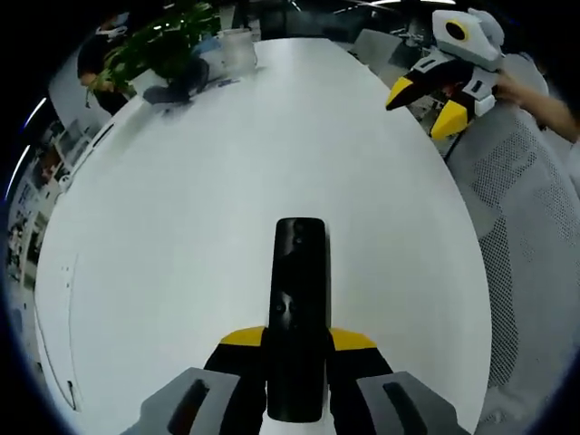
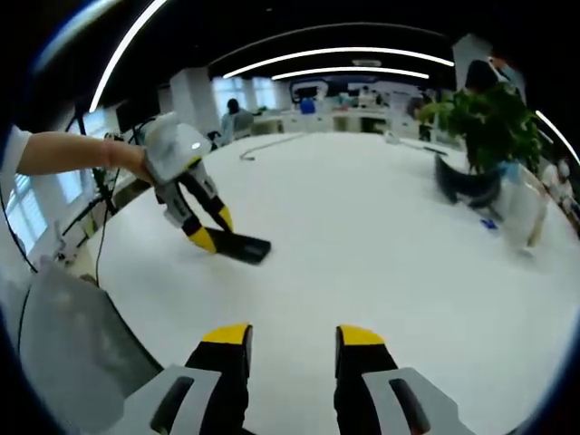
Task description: Press the specified remote control buttons in sequence, fully releasing each button before pressing the next.
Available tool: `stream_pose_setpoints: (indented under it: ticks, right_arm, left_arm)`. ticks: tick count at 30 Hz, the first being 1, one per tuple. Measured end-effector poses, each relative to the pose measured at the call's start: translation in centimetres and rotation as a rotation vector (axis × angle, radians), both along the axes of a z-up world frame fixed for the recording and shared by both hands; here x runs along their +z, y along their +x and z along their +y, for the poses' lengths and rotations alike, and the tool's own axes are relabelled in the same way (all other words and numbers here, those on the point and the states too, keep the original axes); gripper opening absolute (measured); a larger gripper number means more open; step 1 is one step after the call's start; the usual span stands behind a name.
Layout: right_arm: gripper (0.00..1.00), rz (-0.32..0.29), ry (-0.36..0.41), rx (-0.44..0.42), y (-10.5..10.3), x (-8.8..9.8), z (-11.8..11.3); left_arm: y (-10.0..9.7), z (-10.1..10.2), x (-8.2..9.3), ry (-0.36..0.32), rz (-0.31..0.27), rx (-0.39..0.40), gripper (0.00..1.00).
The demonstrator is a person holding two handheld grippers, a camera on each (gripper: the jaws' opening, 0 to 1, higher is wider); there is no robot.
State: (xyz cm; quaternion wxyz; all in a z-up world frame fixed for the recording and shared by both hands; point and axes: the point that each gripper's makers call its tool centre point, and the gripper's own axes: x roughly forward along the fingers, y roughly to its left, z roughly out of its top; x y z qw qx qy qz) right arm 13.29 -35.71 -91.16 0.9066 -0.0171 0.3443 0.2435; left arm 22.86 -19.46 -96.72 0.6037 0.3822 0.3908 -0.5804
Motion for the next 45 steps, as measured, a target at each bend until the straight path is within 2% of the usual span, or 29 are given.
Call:
stream_pose_setpoints:
  ticks: [5, 9, 24, 45]
  right_arm:
    - [0.34, 0.002, -0.003, 0.002, -0.1, 0.0, 0.0]
    - [0.34, 0.004, -0.003, 0.002, -0.1, -0.1, 0.0]
    - [0.31, 0.019, -0.001, 0.014, -0.4, -0.3, 0.2]
    - [0.29, 0.036, -0.005, 0.034, -0.6, -0.6, 0.5]
  left_arm:
    - [-0.7, 0.2, 0.0, -0.007, 0.001, 0.006, 0.24]
    - [-1.5, 0.4, 0.0, -0.008, -0.002, -0.021, 0.24]
    - [-3.6, 0.8, 0.1, -0.053, -0.003, 0.009, 0.24]
    - [-6.5, 1.0, 0.0, -0.07, -0.001, 0.015, 0.24]
